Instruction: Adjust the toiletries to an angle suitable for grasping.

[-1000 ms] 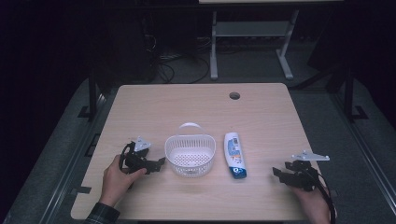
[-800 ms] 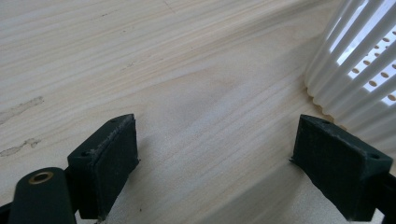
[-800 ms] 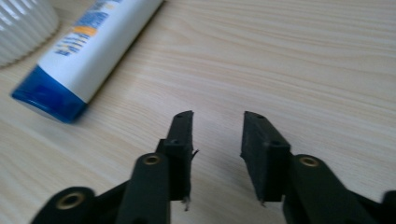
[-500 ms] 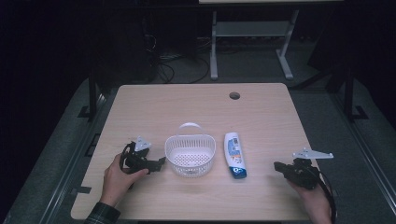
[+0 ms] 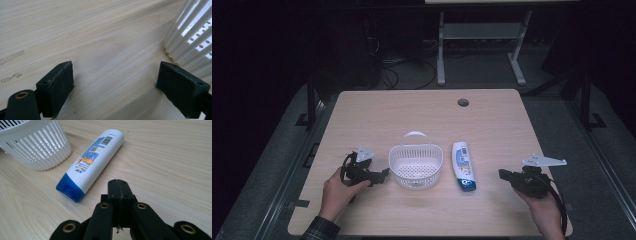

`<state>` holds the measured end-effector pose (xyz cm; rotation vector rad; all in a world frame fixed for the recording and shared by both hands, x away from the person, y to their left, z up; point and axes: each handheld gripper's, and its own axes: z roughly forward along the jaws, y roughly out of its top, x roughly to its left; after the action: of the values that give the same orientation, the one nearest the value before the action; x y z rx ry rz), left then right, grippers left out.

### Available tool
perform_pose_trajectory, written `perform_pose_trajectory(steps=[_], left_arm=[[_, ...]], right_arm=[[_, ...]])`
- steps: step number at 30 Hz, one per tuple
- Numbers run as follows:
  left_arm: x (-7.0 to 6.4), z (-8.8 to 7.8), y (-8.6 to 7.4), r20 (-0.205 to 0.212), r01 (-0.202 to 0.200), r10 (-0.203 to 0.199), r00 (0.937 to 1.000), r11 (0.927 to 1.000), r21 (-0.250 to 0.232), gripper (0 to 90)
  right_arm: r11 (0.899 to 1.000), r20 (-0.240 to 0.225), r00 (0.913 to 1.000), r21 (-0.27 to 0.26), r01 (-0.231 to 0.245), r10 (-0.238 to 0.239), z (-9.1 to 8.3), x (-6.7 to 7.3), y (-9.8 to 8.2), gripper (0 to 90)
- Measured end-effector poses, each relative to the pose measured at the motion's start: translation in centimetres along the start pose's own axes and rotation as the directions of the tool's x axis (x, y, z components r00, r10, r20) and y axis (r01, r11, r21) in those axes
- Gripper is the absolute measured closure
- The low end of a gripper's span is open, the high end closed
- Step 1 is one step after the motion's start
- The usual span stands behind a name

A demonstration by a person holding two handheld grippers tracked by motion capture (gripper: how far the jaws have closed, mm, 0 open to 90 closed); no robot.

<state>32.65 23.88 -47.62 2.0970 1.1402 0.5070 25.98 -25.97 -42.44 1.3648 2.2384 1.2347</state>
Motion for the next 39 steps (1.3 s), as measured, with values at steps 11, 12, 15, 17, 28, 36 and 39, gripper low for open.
perform_pose_trajectory(steps=[11,12,15,17,28,36,39], left_arm=[[0.0,0.0,0.0,0.001,0.001,-0.001,1.0,1.0,-0.002,13.0],[0.0,0.0,0.0,0.001,0.002,-0.002,1.0,1.0,-0.003,13.0],[0.0,0.0,0.0,0.001,0.002,-0.002,1.0,1.0,-0.003,13.0],[0.0,0.0,0.0,0.001,0.002,-0.002,1.0,1.0,-0.003,13.0],[0.0,0.0,0.0,0.002,0.003,-0.003,1.0,1.0,-0.003,13.0],[0.0,0.0,0.0,0.001,0.001,-0.001,1.0,1.0,-0.003,13.0],[0.0,0.0,0.0,0.001,0.001,-0.001,1.0,1.0,-0.003,13.0]], right_arm=[[0.999,-0.038,0.9986,-0.023,0.036,-0.037,0.3,1.0,1.1,89.5],[0.999,-0.044,0.9983,-0.024,0.037,-0.038,0.4,1.1,1.2,89.6],[0.999,-0.05,0.9978,-0.029,0.042,-0.043,0.5,1.4,1.5,89.6],[0.998,-0.062,0.997,-0.035,0.045,-0.047,0.7,1.5,1.7,89.6],[0.997,-0.11,0.9912,-0.024,0.071,-0.073,2.4,2.8,2.6,89.6],[0.996,-0.139,0.9859,-0.019,0.091,-0.093,3.5,3.8,3.2,89.6],[0.995,-0.149,0.9838,-0.017,0.099,-0.1,3.9,4.2,3.4,89.5]])
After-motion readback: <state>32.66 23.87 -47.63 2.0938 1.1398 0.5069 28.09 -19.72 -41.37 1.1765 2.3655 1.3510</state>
